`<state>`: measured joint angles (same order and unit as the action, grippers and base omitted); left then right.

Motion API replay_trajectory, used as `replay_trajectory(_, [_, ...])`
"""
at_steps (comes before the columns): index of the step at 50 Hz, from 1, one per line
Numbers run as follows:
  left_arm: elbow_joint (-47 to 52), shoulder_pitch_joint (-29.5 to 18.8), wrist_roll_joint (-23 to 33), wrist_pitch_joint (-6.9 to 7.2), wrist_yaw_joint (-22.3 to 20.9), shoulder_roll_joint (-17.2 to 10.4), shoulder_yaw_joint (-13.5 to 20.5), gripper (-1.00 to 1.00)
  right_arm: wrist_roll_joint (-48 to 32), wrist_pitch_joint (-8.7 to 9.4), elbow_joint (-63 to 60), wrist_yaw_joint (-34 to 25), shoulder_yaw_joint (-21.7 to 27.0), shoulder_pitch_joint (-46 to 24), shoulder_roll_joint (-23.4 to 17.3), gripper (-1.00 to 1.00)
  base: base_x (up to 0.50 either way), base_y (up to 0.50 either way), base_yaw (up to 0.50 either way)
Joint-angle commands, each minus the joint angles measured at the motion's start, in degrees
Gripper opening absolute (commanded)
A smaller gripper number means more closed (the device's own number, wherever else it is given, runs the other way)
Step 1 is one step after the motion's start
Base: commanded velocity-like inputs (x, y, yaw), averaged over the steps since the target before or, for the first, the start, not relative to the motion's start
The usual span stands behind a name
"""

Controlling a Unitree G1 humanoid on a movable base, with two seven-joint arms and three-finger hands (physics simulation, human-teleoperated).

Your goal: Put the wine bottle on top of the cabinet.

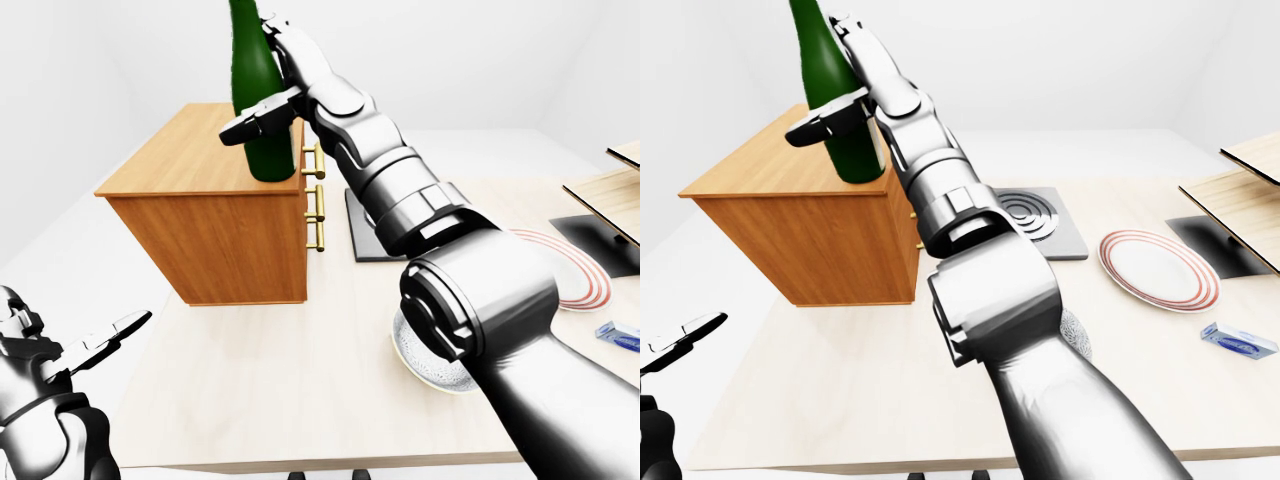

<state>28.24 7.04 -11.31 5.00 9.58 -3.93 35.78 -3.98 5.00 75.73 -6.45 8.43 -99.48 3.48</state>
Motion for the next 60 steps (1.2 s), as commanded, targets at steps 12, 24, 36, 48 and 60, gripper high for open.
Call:
replay_trajectory(12, [0.07,-0.04,0.05,0.00,0.01,0.01,-0.26,1.00,0.27,0.00,-0.25,0.53,0.24,-0.50,-0.42,1.00,0.00,0.00,0.00])
replay_trajectory(24, [0.01,-0.11,0.18,0.00,0.09,0.07,-0.58,1.00,0.88,0.00,-0.53,0.42,0.34,-1.75,-1.39,1.00,0.00,0.00,0.00])
replay_trajectory(36, [0.29,-0.22,0.48,0.00,0.24,0.19,-1.23,1.00,1.71,0.00,-0.81,0.40,0.50,-3.98,-3.22,1.00,0.00,0.00,0.00])
replay_trajectory(48, [0.73,-0.26,0.32,0.00,0.22,0.10,-1.17,1.00,3.70,0.00,-1.31,-0.19,0.91,-7.24,-5.30,1.00,0.00,0.00,0.00])
replay_trajectory(60, [0.43,-0.21,0.31,0.00,0.15,0.18,-1.08,1.00,7.29,0.00,-1.74,-0.01,2.26,-12.18,-9.15,1.00,0.00,0.00,0.00])
